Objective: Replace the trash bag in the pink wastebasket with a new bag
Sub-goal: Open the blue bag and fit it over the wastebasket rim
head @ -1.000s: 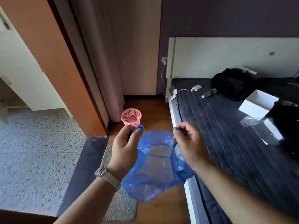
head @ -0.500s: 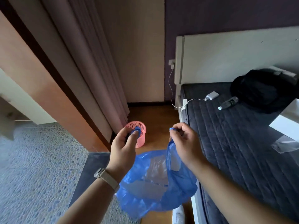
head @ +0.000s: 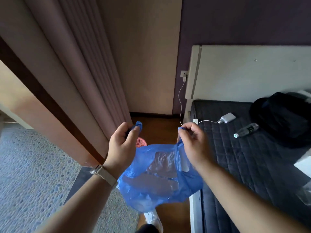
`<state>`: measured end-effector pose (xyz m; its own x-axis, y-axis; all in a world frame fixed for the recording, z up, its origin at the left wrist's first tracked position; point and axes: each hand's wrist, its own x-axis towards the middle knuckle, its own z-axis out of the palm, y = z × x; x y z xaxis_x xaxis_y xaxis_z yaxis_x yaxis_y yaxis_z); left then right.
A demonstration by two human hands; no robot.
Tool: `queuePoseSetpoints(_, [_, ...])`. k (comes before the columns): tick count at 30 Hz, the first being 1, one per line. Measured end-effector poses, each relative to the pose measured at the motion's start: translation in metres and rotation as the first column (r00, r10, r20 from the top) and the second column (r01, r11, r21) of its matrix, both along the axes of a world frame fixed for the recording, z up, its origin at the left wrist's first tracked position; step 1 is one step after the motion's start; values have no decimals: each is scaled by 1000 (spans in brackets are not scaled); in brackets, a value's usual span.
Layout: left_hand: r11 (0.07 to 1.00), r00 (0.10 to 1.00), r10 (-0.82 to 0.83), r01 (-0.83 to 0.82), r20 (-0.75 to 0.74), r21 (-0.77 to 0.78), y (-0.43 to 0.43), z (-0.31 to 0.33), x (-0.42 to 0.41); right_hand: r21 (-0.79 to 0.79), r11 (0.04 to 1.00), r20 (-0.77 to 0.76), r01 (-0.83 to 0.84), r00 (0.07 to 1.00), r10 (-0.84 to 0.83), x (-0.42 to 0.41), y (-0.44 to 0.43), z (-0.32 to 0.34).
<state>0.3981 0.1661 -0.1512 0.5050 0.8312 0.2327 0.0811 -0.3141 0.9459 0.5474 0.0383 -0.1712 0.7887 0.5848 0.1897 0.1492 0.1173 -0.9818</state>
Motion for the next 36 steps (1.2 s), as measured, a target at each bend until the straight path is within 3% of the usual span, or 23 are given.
queuePoseSetpoints(12, [973, 993, 75, -52, 92, -225, 185, -54, 122, -181, 983, 89, -38, 995, 55, 113, 187, -20])
queuePoseSetpoints(18, [968, 991, 84, -57, 100, -244, 270, -57, 152, -208, 974, 120, -92, 986, 118, 143, 287, -11])
queuePoseSetpoints(24, [950, 971, 223, -197, 83, -241, 328, -71, 147, -267, 935, 130, -234, 952, 276, 155, 357, -16])
queuePoseSetpoints(27, [908, 925, 378, -367, 20, -204, 346, -83, 139, -267, 916, 92, -298, 939, 333, 160, 393, -27])
queuePoseSetpoints(31, [818, 855, 519, -497, -1, -289, 362, -108, 130, -277, 858, 48, -433, 886, 462, 164, 434, -46])
queuePoseSetpoints(36, [658, 712, 696, -684, -92, -313, 374, -139, 138, -453, 683, 79, -573, 738, 671, 188, 492, -94])
